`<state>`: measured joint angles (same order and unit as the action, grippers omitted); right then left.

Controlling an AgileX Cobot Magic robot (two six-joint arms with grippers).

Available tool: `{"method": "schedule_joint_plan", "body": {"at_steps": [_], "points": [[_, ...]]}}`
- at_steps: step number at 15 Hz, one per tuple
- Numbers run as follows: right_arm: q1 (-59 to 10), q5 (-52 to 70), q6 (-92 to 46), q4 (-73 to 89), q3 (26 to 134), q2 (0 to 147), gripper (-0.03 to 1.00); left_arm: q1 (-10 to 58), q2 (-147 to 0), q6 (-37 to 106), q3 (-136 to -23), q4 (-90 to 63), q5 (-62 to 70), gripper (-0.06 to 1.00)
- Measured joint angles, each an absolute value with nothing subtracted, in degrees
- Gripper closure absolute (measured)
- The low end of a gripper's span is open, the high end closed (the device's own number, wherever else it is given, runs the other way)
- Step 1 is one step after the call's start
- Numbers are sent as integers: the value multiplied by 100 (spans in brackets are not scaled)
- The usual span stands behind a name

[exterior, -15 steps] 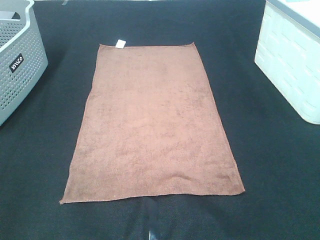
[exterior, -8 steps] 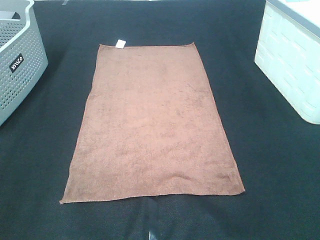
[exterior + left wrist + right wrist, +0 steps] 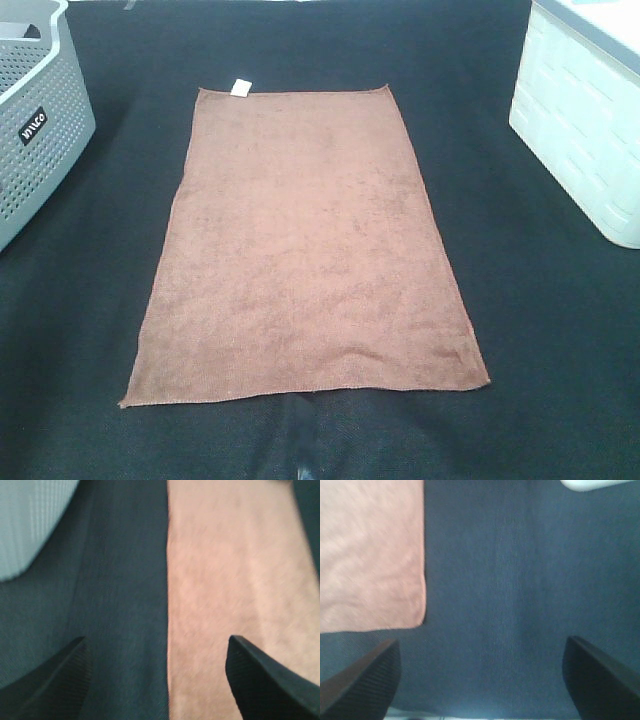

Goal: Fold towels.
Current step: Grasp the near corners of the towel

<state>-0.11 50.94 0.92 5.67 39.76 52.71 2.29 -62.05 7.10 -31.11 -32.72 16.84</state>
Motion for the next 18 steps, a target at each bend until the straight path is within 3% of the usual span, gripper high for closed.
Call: {"method": "schedule_joint_plan", "body": {"at_steps": [3, 7, 11, 18], "points": [[-11, 4950, 86, 699, 4034, 6549, 14, 229, -7443, 1432, -3501, -3799, 1977, 24], [-6, 4366, -997, 2034, 4039, 8153, 14, 229, -8835, 2636, -3908, -4870, 2515, 24], [-6, 4108, -2521, 3747, 4039, 9116, 14, 229, -9861, 3718, -3919, -5947, 2842, 24], [-6, 3942, -3386, 4486, 4045, 9895, 18, 670, -10571, 4813, -3925, -7145, 2871, 24]]}}
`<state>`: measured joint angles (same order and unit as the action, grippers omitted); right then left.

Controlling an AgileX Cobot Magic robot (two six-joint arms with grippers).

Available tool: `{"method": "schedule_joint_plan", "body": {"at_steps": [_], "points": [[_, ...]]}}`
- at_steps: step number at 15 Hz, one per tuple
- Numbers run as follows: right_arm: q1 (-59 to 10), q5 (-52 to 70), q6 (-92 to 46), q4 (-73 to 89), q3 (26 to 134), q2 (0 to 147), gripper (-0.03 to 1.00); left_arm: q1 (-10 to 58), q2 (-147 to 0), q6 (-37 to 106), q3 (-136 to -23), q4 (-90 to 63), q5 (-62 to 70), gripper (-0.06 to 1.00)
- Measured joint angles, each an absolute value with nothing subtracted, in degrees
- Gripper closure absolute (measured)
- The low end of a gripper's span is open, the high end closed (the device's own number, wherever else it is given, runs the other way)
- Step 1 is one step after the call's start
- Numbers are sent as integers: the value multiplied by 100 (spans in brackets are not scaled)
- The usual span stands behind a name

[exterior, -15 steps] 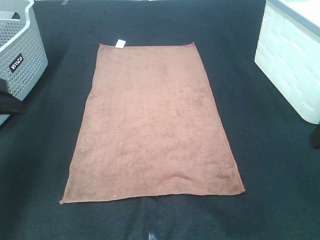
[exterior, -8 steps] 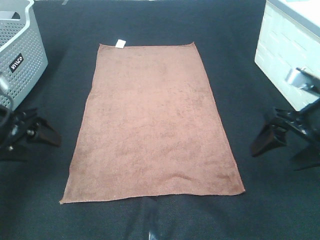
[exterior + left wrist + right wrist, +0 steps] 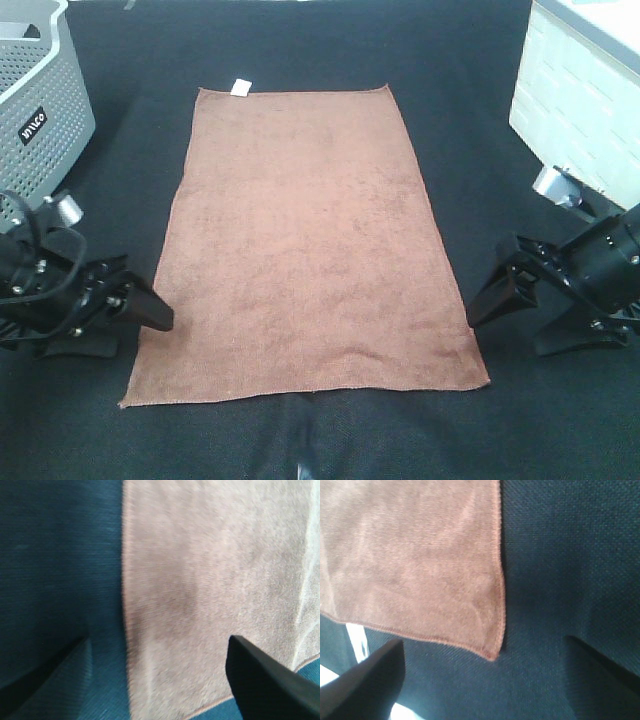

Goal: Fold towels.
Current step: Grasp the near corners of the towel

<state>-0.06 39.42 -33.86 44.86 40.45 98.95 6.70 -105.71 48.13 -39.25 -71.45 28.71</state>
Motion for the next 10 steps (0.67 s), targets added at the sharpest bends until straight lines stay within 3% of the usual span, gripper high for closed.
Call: {"method": "schedule_joint_plan", "body": {"at_steps": [6, 10], "points": [[-57, 3570, -4131, 5208, 4108, 10571, 21, 745, -10984, 5162, -4194, -7792, 3008, 24], [-739, 3615, -4274, 5741, 4458, 11007, 25, 745, -11373, 5804, -4234, -8583, 3633, 27]]}}
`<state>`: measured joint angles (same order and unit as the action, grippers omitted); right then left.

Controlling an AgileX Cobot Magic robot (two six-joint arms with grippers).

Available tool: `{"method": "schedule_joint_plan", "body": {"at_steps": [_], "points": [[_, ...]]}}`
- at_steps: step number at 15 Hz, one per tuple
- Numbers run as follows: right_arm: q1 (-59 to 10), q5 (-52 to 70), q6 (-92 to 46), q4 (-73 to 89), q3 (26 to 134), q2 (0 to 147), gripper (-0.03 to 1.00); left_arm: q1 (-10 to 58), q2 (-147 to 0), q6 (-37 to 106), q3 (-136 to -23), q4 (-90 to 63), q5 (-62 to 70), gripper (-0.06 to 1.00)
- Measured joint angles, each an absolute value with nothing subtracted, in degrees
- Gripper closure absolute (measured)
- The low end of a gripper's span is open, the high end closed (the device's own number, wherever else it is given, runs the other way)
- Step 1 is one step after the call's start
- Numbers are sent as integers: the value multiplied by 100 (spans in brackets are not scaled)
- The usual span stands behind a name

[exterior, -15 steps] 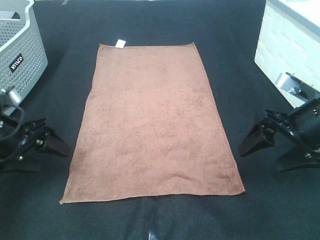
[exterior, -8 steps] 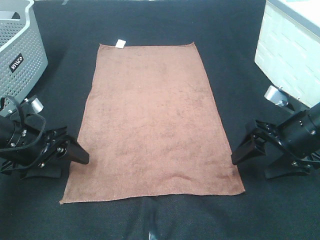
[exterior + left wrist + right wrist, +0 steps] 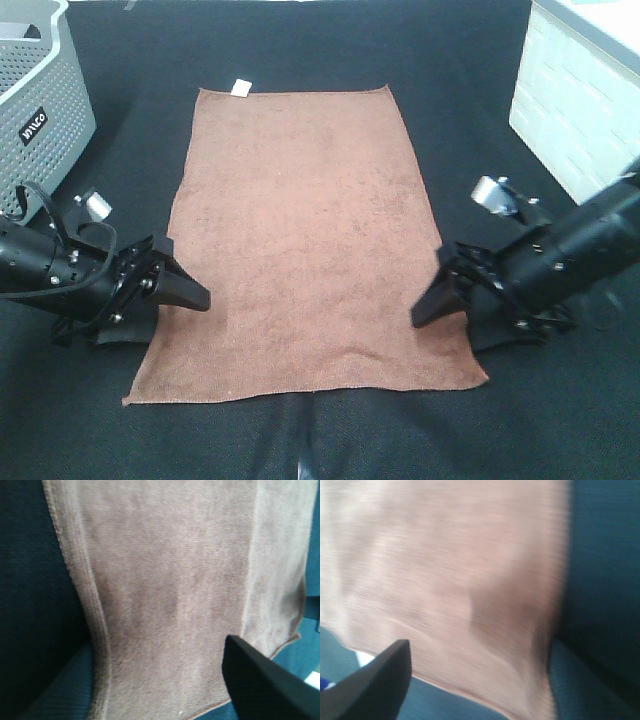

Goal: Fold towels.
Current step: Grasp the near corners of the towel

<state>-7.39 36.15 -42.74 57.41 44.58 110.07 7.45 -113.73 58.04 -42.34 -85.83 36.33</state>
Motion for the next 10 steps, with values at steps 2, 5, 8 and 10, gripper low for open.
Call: {"method": "schedule_joint_plan", "body": {"at_steps": [2, 5, 8, 10], "points": [[-808, 3644, -4274, 6108, 4544, 11161, 33, 745, -11511, 6056, -4240, -8789, 3782, 35], [-814, 3392, -4274, 6113, 4549, 11264, 73, 745, -11648, 6182, -4240, -8818, 3747, 67], [-819, 3312, -4206, 6102, 4549, 11310, 97, 745, -11683, 6228, -4228, -8761, 3673, 94], [-819, 3346, -4068, 6005, 4549, 11253, 97, 745, -11551, 6188, -4217, -8537, 3610, 94]]}}
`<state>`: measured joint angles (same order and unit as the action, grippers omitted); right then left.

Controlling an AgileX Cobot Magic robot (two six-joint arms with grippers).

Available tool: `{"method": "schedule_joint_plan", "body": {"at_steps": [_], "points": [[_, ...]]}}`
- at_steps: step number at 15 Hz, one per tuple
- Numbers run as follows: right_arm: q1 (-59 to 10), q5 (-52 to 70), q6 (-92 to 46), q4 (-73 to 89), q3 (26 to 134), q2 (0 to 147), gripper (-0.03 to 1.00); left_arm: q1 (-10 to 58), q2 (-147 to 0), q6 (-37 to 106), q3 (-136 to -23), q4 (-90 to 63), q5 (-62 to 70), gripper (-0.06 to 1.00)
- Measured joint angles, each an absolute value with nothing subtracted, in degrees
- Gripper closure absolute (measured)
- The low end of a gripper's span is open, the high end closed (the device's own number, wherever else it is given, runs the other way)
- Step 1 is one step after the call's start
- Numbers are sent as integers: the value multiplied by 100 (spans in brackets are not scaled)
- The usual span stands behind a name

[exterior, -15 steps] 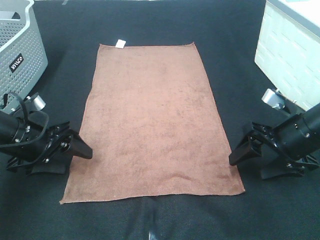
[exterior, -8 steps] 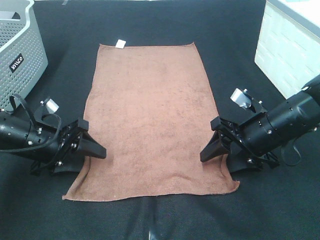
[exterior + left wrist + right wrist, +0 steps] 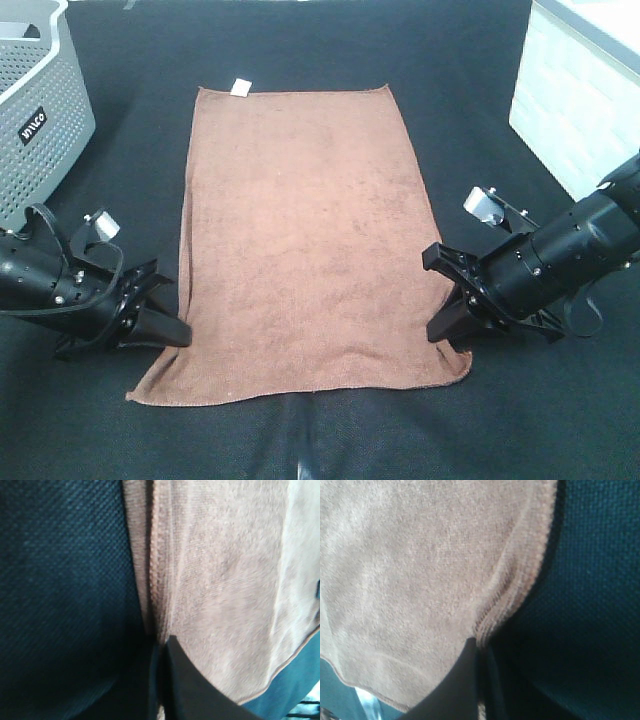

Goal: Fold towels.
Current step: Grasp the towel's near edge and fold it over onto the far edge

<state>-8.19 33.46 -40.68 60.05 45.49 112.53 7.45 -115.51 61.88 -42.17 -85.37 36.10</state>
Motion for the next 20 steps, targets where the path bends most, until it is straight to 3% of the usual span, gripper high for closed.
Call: {"method": "schedule_joint_plan", "body": {"at_steps": [5, 8, 13, 17, 20], "points": [[-819, 3507, -3243, 5157, 4458, 10548, 97, 745, -10743, 5168, -4211, -7076, 3489, 94], [-819, 3598, -3019, 4950, 3873, 10078, 97, 745, -10296, 4200, -4183, -5793, 3730, 94], [-819, 3673, -3025, 4950, 2951, 9637, 97, 773, -9689, 3604, -3386, -5363, 3890, 94], [-825, 3655, -3054, 4950, 3163, 9626, 97, 773, -9660, 3638, -3415, -5437, 3816, 94], [-837, 3610, -3048, 4905, 4039, 9631, 97, 773, -9792, 3678, -4206, -5460, 3724, 94]]}}
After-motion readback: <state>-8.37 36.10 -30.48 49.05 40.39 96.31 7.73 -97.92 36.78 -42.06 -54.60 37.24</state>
